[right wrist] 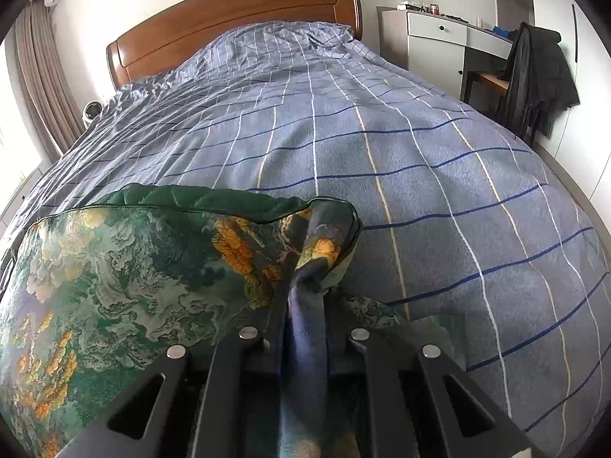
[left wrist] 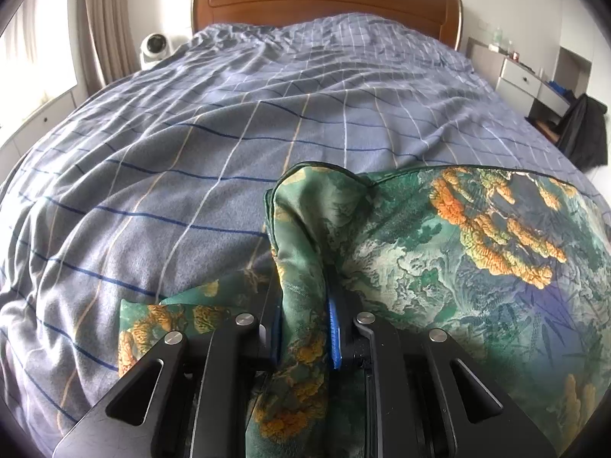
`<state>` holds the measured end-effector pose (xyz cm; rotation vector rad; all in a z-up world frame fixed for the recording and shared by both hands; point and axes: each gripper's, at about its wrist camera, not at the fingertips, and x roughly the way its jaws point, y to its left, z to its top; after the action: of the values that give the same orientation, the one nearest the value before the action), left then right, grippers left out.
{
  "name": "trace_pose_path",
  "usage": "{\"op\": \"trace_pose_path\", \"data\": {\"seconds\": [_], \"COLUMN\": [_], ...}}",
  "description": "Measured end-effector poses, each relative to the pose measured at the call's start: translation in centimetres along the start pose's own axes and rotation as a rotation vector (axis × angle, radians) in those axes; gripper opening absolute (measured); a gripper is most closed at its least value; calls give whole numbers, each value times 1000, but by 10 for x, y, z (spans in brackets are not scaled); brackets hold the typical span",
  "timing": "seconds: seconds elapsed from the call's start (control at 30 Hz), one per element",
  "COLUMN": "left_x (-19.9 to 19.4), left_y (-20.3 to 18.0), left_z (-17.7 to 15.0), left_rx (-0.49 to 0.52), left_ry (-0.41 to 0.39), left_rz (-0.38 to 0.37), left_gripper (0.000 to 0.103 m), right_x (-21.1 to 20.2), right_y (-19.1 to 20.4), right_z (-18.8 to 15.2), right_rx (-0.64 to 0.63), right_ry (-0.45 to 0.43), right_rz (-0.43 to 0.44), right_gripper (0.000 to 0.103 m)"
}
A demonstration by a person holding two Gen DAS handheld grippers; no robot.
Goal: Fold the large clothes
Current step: 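Fold the hem up toward the collar with both grippers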
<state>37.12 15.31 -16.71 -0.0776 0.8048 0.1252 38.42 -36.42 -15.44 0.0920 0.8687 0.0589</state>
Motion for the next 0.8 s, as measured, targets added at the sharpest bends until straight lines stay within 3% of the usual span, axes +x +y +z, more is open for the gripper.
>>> {"op": "trace_pose_path", "data": {"seconds": [0.33,0.4,0.47,0.5,0.53,0.57,0.6,0.67,0.73,0.8], "left_x": [-3,-9,-17,-22,-29,-38,-45,-68,-95,-122], "left_y": [0,-2,-4,-5,-5,-3,-2,1,3,5], "left_z": [1,1,4,6,9,11,11,10,1,-12], "left_rx": [1,5,14,17,17,16,14,12,11,14], "left_ry": [-7,-21,-34,-35,-39,-48,-56,-73,-97,-133], "left_rz": [12,40,95,121,135,129,115,75,40,25], "left_gripper": [22,30,58,67,82,90,92,92,96,100], "right_x": [1,1,1,-1,-3,-7,-12,-24,-46,-70], "right_y": [-3,-3,-3,-4,-6,-8,-11,-17,-24,-28], "right_z": [1,0,1,1,3,4,7,11,14,15], "right_rx": [12,11,14,18,24,29,36,61,89,88], "right_ry": [-3,-3,-3,-3,-5,-8,-13,-27,-72,-118], "right_rz": [13,13,16,21,26,30,30,12,-7,-34], "right_gripper": [17,17,17,18,20,22,26,52,62,62]}}
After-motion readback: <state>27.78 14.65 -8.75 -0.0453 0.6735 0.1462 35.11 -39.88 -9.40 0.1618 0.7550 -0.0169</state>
